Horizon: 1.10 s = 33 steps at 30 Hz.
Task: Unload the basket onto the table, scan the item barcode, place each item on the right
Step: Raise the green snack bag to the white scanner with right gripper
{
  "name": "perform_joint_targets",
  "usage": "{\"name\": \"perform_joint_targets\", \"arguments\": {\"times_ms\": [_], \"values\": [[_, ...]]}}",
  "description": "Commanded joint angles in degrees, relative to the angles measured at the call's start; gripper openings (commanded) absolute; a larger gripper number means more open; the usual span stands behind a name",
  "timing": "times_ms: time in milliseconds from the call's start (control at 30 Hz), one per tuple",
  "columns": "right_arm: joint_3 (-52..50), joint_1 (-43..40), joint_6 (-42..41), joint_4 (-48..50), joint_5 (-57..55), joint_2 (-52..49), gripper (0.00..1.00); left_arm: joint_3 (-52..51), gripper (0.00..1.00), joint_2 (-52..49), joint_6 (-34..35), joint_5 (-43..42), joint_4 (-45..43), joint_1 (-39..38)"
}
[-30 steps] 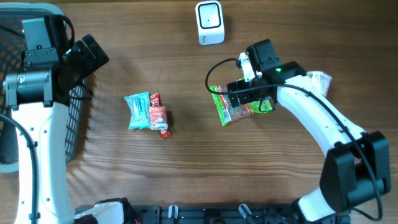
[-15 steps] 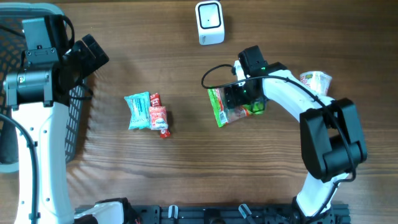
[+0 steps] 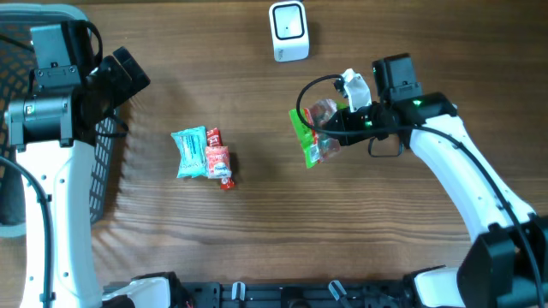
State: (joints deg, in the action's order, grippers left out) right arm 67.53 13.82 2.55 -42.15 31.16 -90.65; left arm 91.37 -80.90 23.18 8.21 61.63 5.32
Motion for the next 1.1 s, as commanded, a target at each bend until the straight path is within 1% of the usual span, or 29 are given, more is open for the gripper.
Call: {"name": "perform_joint_targets", "arguments": {"times_ms": [0, 67, 100, 133, 233, 300, 333, 367, 500, 533, 567, 633, 667, 700, 733, 767, 833, 867, 900, 933, 1000, 1067], "values": [[0.5, 0.0, 3.3, 2.6, 16.1, 5.6, 0.05, 0.5, 1.00, 0.4, -0.5, -0.1, -0.1, 0.4], [0.5, 0.0, -1.2, 3.6, 16.7, 10.1, 0.04, 0.5, 1.00, 0.4, -0.5, -0.1, -0.1, 0.4], [0.5, 0.0, -1.2, 3.6, 16.6, 11.7, 0.04, 0.5, 1.00, 0.4, -0.5, -0.1, -0.1, 0.4], [0.5, 0.0, -1.9, 3.5, 15.3, 14.7, 0.04, 0.5, 1.00, 0.4, -0.5, -0.1, -0.1, 0.4], [0.5, 0.0, -10.4, 3.6, 6.3, 22.4, 0.04, 0.5, 1.00, 0.4, -0.5, -0.1, -0.1, 0.4], [0.5, 0.0, -12.1, 4.7, 5.7, 26.7, 0.04, 0.5, 1.00, 0.4, -0.5, -0.1, -0.1, 0.4], [0.5, 0.0, -15.0, 4.9, 5.7, 28.4, 0.04, 0.5, 1.00, 0.4, -0.5, -0.1, -0.1, 0.4], [0.5, 0.0, -15.7, 4.8, 5.7, 29.0, 0.04, 0.5, 1.00, 0.4, -0.5, -0.1, -0.1, 0.4], [0.5, 0.0, -15.5, 4.1, 5.7, 29.0, 0.04, 0.5, 1.00, 0.4, -0.5, -0.1, -0.1, 0.4], [0.5, 0.0, -14.2, 3.8, 5.4, 29.0, 0.04, 0.5, 1.00, 0.4, -0.5, 0.0, -0.1, 0.4], [0.5, 0.0, -13.1, 2.8, 3.8, 29.0, 0.04, 0.5, 1.00, 0.4, -0.5, 0.0, -0.1, 0.4], [0.5, 0.0, -9.2, 2.4, -3.0, 28.4, 0.04, 0.5, 1.00, 0.4, -0.5, 0.0, -0.1, 0.4], [0.7, 0.0, -12.3, 3.6, -4.6, 26.9, 0.04, 0.5, 1.00, 0.4, -0.5, -0.1, -0.1, 0.4], [2.6, 0.0, -12.4, 3.2, -5.0, 24.8, 0.04, 0.5, 1.00, 0.4, -0.5, -0.1, -0.1, 0.4], [7.6, 0.0, -12.2, 0.5, -6.6, 21.0, 0.04, 0.5, 1.00, 0.4, -0.5, -0.1, -0.1, 0.4], [14.3, 0.0, -11.4, -3.5, -7.6, 16.6, 0.04, 0.5, 1.00, 0.4, -0.5, -0.1, -0.1, 0.4], [31.7, 0.4, -8.4, -14.5, -10.6, 6.8, 0.04, 0.5, 1.00, 0.4, -0.5, -0.1, -0.1, 0.4], [41.3, 1.2, -7.2, -19.8, -16.0, 1.4, 0.04, 0.5, 1.00, 0.4, -0.5, -0.1, -0.1, 0.4], [49.8, 2.5, -5.8, -23.2, -20.8, -3.9, 0.04, 0.5, 1.00, 0.4, -0.5, 0.0, -0.1, 0.4], [53.8, 4.6, -1.8, -22.4, -21.6, -7.8, 0.04, 0.5, 1.00, 0.4, -0.5, 0.0, -0.1, 0.4], [53.9, 11.6, 1.0, -15.0, -39.7, -13.4, 0.04, 0.5, 1.00, 0.4, -0.5, -0.1, -0.1, 0.4], [53.9, 16.1, 7.1, -9.3, -50.8, -17.6, 0.04, 0.5, 1.00, 0.4, -0.5, -0.1, -0.1, 0.4]]}}
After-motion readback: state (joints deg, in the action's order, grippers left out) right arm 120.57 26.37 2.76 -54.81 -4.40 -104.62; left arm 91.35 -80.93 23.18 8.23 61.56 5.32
